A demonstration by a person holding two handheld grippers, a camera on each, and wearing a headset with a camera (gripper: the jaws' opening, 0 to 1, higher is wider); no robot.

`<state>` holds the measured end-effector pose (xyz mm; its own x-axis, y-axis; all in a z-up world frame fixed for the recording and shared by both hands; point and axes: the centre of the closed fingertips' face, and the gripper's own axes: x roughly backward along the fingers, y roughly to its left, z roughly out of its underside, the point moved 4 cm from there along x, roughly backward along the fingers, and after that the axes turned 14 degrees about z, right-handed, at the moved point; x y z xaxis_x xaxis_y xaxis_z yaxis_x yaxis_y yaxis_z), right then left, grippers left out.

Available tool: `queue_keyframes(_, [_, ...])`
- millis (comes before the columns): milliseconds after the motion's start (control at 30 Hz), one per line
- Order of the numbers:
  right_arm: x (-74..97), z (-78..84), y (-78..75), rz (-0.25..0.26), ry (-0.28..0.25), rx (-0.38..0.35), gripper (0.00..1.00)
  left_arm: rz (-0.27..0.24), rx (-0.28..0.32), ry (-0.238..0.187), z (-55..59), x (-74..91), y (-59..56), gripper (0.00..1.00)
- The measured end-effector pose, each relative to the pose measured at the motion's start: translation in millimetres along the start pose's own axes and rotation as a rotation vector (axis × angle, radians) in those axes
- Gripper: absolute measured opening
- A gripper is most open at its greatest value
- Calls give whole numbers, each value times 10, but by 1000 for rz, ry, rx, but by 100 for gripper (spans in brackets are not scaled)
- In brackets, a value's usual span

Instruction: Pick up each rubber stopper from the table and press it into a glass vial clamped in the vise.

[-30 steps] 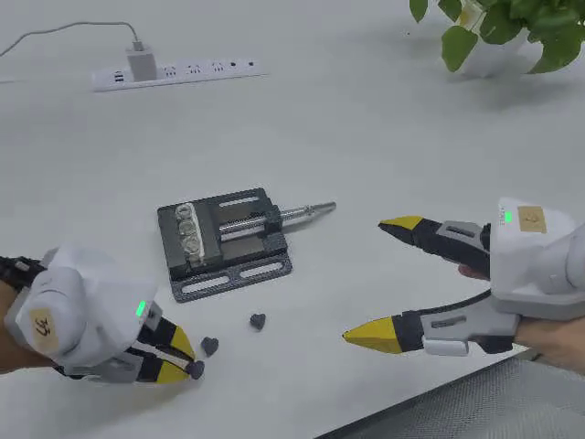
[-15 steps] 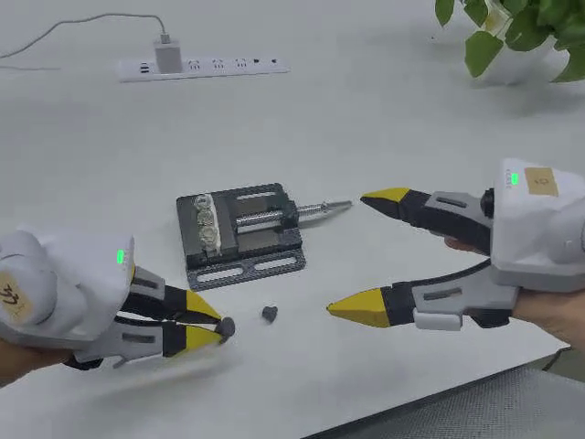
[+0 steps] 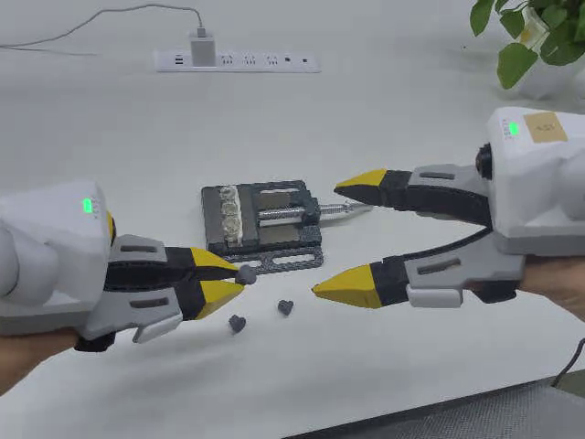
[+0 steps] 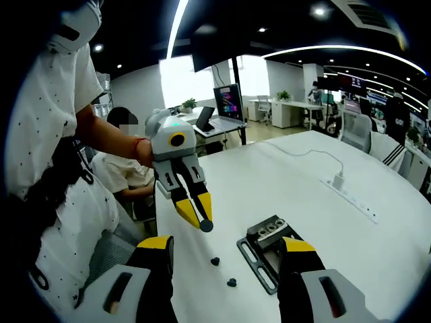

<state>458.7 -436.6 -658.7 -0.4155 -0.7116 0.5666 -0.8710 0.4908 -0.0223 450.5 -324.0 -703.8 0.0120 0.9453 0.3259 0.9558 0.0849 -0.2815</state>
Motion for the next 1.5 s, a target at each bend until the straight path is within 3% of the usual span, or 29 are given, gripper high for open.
queue_keyframes(133, [-14,-164,84,-39,-40,82,54,-23,30,-55,-88,28,-52,4])
queue_keyframes(300, [-23,-315,158,-107,-31,149,47,-52,55,-110,-179,70,-96,4])
queue_keyframes(500, [-79,-358,194,-193,47,202,34,-63,69,-165,-323,107,-177,4])
queue_keyframes(667, [-130,-432,244,-229,66,263,31,-66,69,-181,-373,103,-229,4])
queue_keyframes(1000, [-150,-471,301,-303,95,306,14,-58,71,-213,-439,114,-282,4])
queue_keyframes(1500, [-134,-479,343,-327,114,329,8,-42,56,-214,-491,131,-303,3])
